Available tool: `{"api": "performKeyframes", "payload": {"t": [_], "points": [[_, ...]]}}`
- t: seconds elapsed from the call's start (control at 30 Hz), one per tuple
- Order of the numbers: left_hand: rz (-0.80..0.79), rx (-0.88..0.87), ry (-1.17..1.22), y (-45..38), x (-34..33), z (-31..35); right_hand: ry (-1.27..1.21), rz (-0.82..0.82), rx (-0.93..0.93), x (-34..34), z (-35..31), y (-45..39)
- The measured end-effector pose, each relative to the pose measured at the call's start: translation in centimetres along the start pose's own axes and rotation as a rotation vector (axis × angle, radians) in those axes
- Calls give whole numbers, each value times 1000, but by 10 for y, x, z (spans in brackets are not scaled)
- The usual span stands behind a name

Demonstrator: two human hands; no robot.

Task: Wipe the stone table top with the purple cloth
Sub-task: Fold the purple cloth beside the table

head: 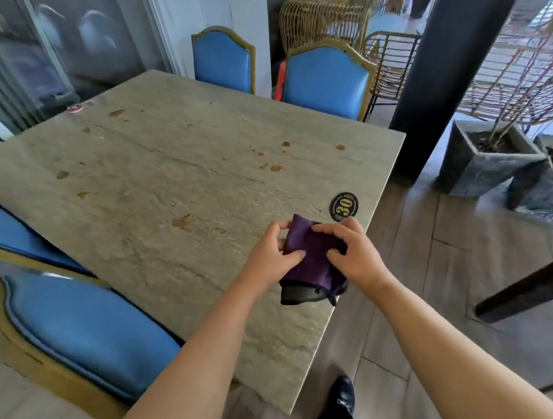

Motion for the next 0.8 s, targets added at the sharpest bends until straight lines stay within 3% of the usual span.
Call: {"api": "performKeyframes", "payload": {"t": [0.4,0.8], "points": [[229,20,-235,-123,-39,3,172,-93,-71,20,78,-133],[302,-67,-250,-232,-50,6,174,-84,-31,32,132,-252]]}}
Point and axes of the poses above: each hand's wrist, its own y-axis away from the middle knuckle, its own x-axis out of the back of the hand, z = x × y, the point moved 2 cm from there along -y, towards the middle knuckle, and after that the axes turned 4 degrees about y, right-handed, at the moved point
